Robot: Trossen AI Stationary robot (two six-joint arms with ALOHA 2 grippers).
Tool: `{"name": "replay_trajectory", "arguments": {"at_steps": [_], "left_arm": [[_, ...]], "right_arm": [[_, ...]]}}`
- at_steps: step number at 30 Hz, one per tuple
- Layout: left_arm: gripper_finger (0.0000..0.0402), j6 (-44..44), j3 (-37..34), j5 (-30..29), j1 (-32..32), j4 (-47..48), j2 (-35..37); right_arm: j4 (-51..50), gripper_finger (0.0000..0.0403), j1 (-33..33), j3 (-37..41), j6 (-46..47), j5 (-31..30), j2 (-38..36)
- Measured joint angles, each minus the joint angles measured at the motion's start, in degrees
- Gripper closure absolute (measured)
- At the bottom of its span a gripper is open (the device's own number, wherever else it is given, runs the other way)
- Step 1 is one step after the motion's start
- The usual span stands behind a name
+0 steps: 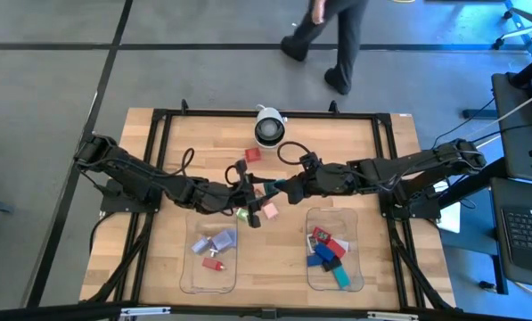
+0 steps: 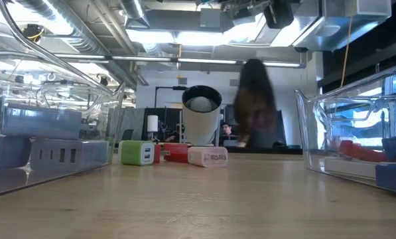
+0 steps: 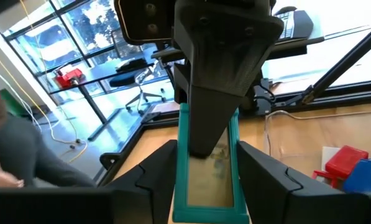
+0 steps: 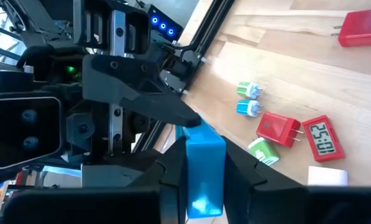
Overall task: Pick & Place Office items
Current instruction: Put the light blue timer into the right transparent bin
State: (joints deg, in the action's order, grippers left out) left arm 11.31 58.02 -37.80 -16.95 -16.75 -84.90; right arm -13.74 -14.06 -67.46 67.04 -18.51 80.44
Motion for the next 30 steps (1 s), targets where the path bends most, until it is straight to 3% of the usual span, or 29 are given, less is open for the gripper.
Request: {"name": "replay_trajectory", "arguments": {"at_steps": [9,15,21,30], "left_arm": [[0.0197,-8.9,0.0,0.0,-1.3,0.2,0.0],[0.0161,-19.6,0.0,0.0,-1.3,0.4,0.0],[0.0154,-28.1,0.0,0.0,-1.3,5.5,0.0],[0.0153,-43.1,0.0,2.4,-0.3,18.9,0.0]], "right_arm": [[-1.5,0.0338,0.0,0.0,-2.3,2.1,-3.3],[-10.5,0.0337,-1.4,0.0,-2.5,6.3,-8.5],[-23.1,0.0336,-9.1,0.0,5.1,13.7,-9.4],[-38.3,0.0336,-20.7,0.0,17.1,16.4,-2.1]]}}
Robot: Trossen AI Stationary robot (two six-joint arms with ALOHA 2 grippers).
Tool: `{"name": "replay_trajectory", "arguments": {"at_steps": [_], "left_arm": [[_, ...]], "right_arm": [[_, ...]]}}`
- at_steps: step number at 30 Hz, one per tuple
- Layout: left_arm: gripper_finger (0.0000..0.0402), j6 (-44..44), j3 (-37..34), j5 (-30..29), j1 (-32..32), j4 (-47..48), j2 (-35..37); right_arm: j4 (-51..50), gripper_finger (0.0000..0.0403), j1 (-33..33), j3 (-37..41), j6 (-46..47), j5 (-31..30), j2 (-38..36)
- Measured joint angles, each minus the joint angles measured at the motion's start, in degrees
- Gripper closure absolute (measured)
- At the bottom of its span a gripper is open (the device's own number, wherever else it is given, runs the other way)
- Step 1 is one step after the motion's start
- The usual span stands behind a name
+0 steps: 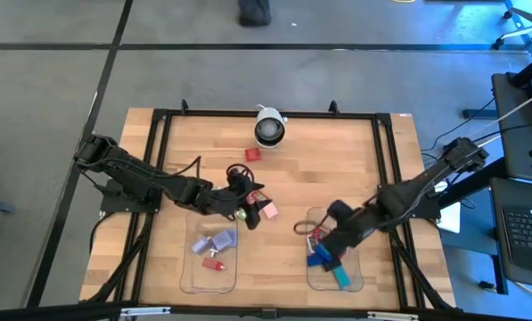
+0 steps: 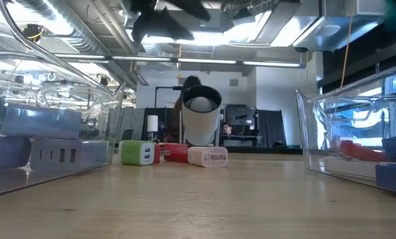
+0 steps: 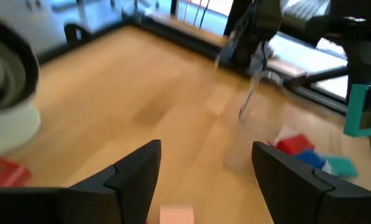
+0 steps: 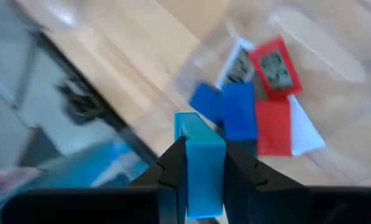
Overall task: Pick & Place Office items
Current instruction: Put the light blue timer into the right transparent bin
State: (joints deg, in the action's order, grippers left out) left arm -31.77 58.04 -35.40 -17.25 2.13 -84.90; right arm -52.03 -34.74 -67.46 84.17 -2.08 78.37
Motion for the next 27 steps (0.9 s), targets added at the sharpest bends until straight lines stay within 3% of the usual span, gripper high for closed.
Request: {"name": "replay_trajectory", "arguments": {"at_steps": [6,16,22,27], "left_arm": [[0.0154,-5.6,0.0,6.5,1.1,5.3,0.0],[0.0152,-0.7,0.0,8.6,1.6,8.5,0.0],[0.0146,-3.4,0.0,14.3,4.6,17.3,0.0],[0.0145,-2.2,0.0,15.7,7.7,23.3,0.0]], "right_arm": [[0.2,0.0335,-1.4,1.4,0.2,5.3,8.5],[1.9,0.0327,-1.4,1.4,-3.0,7.7,15.2],[2.3,0.0272,-1.4,1.4,-3.6,7.4,15.2],[2.3,0.0218,-1.4,1.3,-3.2,7.5,15.2]]}}
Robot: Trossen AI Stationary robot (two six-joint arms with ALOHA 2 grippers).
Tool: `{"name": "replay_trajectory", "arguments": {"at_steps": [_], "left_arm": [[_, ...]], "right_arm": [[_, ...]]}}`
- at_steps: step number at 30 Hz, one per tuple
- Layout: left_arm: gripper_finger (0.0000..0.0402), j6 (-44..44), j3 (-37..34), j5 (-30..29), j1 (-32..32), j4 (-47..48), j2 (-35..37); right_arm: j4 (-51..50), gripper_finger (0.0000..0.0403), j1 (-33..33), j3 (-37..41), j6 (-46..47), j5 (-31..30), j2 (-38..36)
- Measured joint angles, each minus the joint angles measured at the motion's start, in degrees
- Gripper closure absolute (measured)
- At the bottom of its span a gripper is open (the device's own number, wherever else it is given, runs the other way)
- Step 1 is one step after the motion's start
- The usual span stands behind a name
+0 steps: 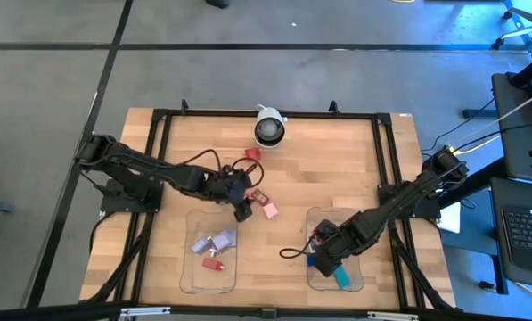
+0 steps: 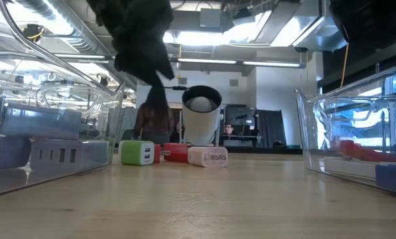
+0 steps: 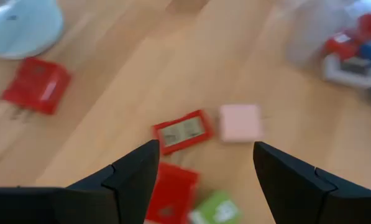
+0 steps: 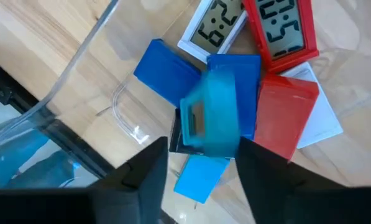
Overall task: Pick & Place Office items
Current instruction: Put the light blue timer into the right transparent bin, then put the bottom red charger adapter into the left transparent bin
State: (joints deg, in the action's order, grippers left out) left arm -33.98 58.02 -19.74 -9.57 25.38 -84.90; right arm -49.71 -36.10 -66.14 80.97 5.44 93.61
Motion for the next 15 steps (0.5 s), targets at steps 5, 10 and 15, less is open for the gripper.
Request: {"name": "replay_trajectory", "arguments": {"at_steps": [5,10,15], "left_arm": [[0.0145,0.3,0.0,4.2,4.7,4.4,0.0],[0.0145,0.3,0.0,8.5,10.4,5.9,0.0],[0.0145,8.2,0.0,16.8,13.6,6.2,-0.2]], "right_arm": [[-0.7,0.0176,0.0,-1.5,1.2,-0.3,-2.0],[-3.8,0.0156,0.0,-4.3,2.6,-4.1,-4.9],[-6.3,0.0155,0.0,-7.4,2.6,-8.1,-7.3]]}}
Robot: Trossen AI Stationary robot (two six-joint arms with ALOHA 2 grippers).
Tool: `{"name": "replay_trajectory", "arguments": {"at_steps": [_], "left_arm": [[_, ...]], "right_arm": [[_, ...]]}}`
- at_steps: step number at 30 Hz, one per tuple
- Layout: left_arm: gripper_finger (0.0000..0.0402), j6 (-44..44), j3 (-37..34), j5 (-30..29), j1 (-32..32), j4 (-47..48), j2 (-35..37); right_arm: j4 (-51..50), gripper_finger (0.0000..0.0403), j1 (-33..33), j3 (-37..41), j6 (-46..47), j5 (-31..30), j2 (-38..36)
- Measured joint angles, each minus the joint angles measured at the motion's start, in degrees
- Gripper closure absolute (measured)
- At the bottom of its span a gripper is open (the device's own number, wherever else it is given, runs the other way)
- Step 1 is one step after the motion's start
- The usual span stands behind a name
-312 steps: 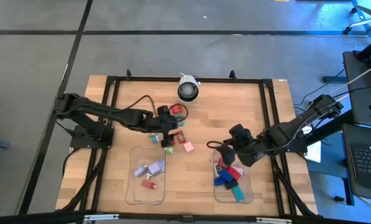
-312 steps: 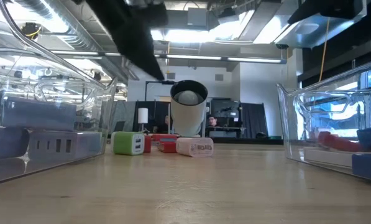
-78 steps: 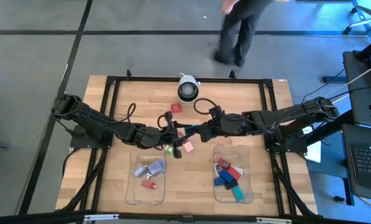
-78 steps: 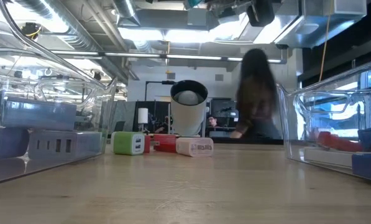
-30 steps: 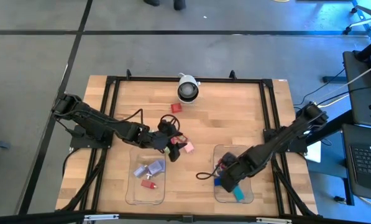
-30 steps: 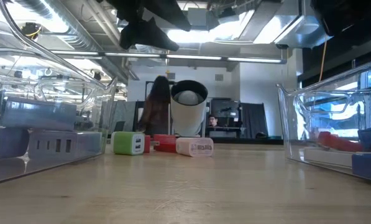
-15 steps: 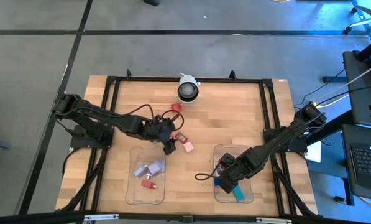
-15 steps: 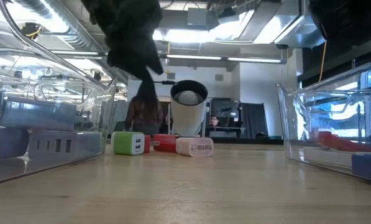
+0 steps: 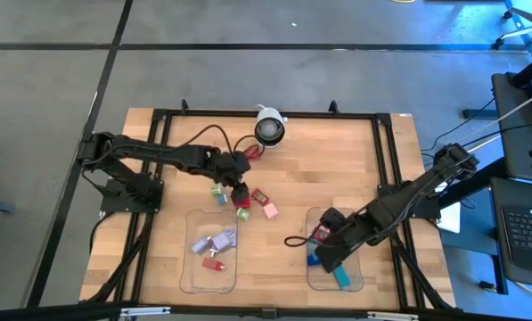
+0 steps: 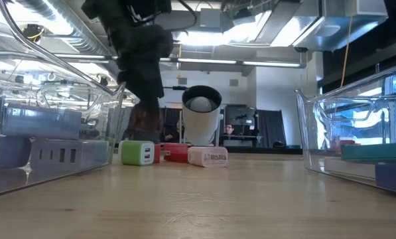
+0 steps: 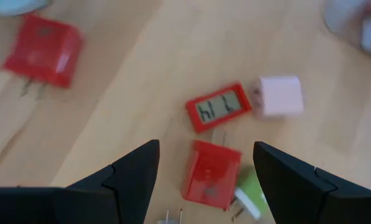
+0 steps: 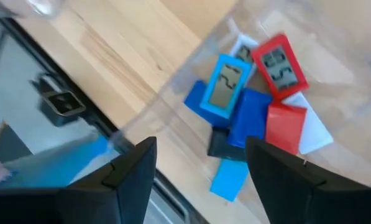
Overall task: Pick & Place Office items
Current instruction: Put the bottom red charger adapter into the left transparent bin
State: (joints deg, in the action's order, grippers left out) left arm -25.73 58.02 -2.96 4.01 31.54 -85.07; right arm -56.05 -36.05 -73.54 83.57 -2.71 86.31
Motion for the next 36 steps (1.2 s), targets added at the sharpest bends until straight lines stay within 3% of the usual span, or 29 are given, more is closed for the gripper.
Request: {"name": "replay_trajectory", "arguments": {"at_steps": [7,22,31,36], "left_arm": [[0.0143,4.8,0.0,-3.3,1.4,-1.7,-1.2],[0.0114,6.4,0.0,8.3,0.6,-7.5,-15.0],[0.0114,10.6,0.0,-0.8,2.5,-9.5,-13.0],[0.0116,10.5,0.0,-2.0,5.2,-10.9,-12.1]], "right_arm": [[-0.6,0.0158,0.5,-2.4,-0.7,-5.0,-0.5],[-0.6,0.0158,3.8,-2.5,-2.7,-4.9,-0.5],[-0.6,0.0158,4.9,-2.5,-3.9,-4.8,-0.5],[-0.6,0.0158,5.0,-2.5,-4.1,-4.9,-0.5]]}}
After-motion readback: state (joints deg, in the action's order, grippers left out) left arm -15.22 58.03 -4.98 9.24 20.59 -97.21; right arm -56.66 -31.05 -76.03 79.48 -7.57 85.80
